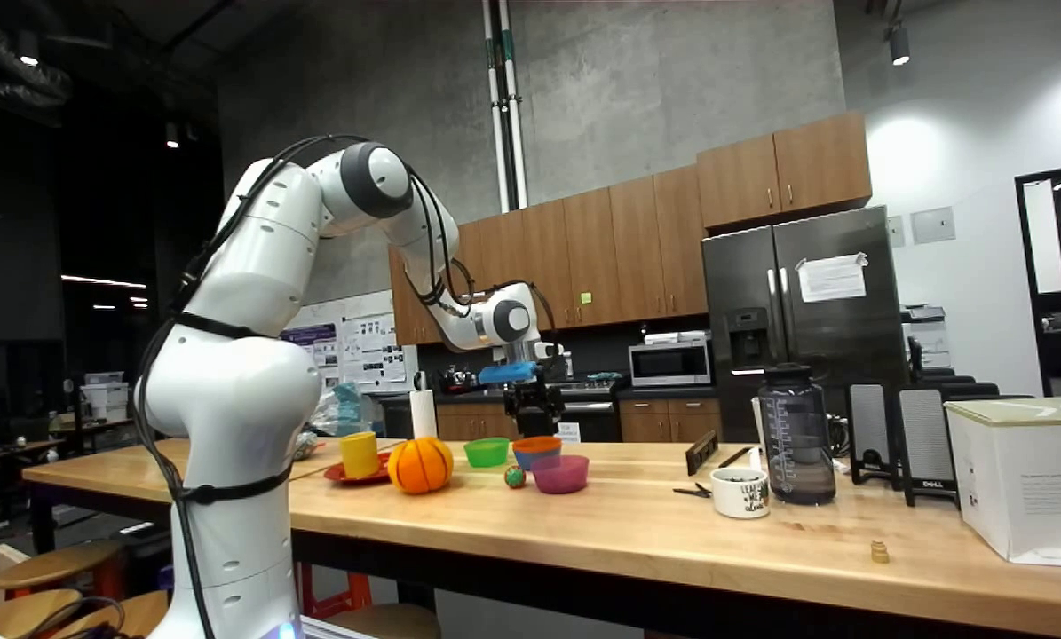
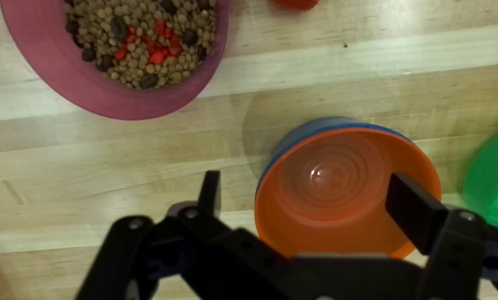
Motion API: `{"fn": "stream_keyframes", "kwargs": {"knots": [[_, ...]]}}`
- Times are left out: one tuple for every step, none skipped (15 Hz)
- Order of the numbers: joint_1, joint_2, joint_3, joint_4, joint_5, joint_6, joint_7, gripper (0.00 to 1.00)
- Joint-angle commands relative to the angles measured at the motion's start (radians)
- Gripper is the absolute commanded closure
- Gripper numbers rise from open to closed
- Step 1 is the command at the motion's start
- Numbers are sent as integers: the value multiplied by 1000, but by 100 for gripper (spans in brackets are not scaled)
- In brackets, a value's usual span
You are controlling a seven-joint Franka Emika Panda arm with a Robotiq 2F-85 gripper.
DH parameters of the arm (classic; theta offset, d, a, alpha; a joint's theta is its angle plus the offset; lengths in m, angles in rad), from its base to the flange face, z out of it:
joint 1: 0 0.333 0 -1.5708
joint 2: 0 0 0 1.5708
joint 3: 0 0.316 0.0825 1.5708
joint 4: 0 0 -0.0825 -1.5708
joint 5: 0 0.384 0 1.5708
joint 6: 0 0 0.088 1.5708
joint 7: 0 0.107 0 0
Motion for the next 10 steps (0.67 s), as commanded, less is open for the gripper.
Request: {"fn": "stream_keyframes", "kwargs": {"knots": [[-1, 46, -1, 55, 17, -20, 8, 0], [-1, 57, -1, 63, 20, -24, 9, 0], [-1, 65, -2, 69, 19, -26, 11, 0], [-1, 71, -1, 75, 22, -28, 12, 0], [-2, 78, -1, 80, 22, -28, 12, 1], [-3, 83, -1, 85, 25, -29, 12, 2], [-4, 86, 1, 88, 28, -30, 12, 1], [-4, 86, 1, 89, 31, -30, 12, 3], [-4, 88, 1, 91, 32, -28, 14, 3], [-4, 90, 1, 91, 33, -29, 15, 8]]}}
